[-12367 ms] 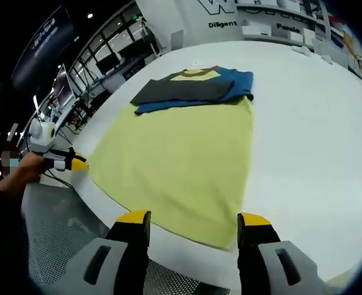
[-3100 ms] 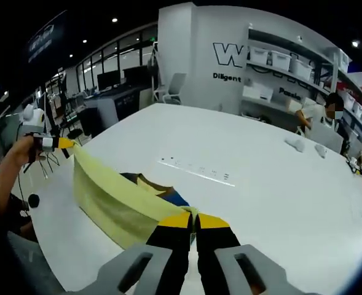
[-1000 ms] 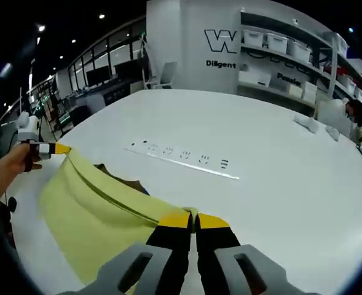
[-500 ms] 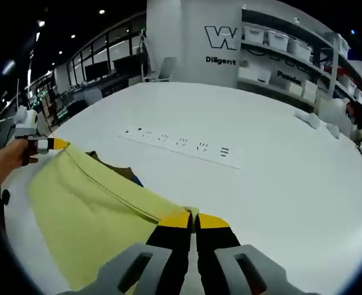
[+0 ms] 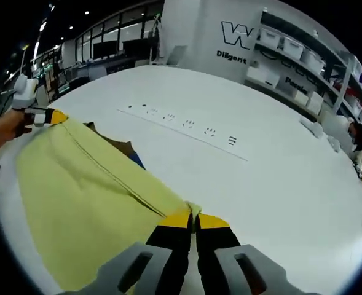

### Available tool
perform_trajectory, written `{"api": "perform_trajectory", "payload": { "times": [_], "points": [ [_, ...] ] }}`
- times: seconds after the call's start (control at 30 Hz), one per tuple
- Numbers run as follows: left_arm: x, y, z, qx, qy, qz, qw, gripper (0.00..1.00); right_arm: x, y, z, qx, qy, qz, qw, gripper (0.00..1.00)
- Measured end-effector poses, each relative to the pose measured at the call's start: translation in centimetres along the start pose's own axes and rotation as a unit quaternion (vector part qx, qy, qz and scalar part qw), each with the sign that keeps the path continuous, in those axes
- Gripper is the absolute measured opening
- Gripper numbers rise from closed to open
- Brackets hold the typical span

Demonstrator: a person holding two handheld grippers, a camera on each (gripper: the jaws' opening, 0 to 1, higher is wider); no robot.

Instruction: Fold the garment on the visible template until the final outline fits inside the template.

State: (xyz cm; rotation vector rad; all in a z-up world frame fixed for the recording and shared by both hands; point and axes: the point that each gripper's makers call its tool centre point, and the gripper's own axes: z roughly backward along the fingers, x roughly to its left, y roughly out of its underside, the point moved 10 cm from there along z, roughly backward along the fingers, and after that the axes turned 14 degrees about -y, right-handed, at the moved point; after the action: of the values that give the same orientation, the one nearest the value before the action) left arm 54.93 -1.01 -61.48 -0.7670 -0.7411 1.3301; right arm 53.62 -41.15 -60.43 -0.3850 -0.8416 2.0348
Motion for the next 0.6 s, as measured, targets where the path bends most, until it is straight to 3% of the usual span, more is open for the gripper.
{"api": "perform_trajectory", "payload": {
  "times": [0.43, 0.6],
  "points": [
    [-0.15, -0.04, 0.07, -0.003, -0.004, -0.008, 1.0000, 0.01, -0.51, 0.32, -0.09, -0.024, 0.007, -0.027, 0.9993, 0.04],
    [0.03, -0.08, -0.04, -0.002, -0.010, -0.004, 0.9999, 0.15, -0.77, 0.44, 0.12, -0.032, 0.016, -0.039, 0.9986, 0.14]
  ]
}}
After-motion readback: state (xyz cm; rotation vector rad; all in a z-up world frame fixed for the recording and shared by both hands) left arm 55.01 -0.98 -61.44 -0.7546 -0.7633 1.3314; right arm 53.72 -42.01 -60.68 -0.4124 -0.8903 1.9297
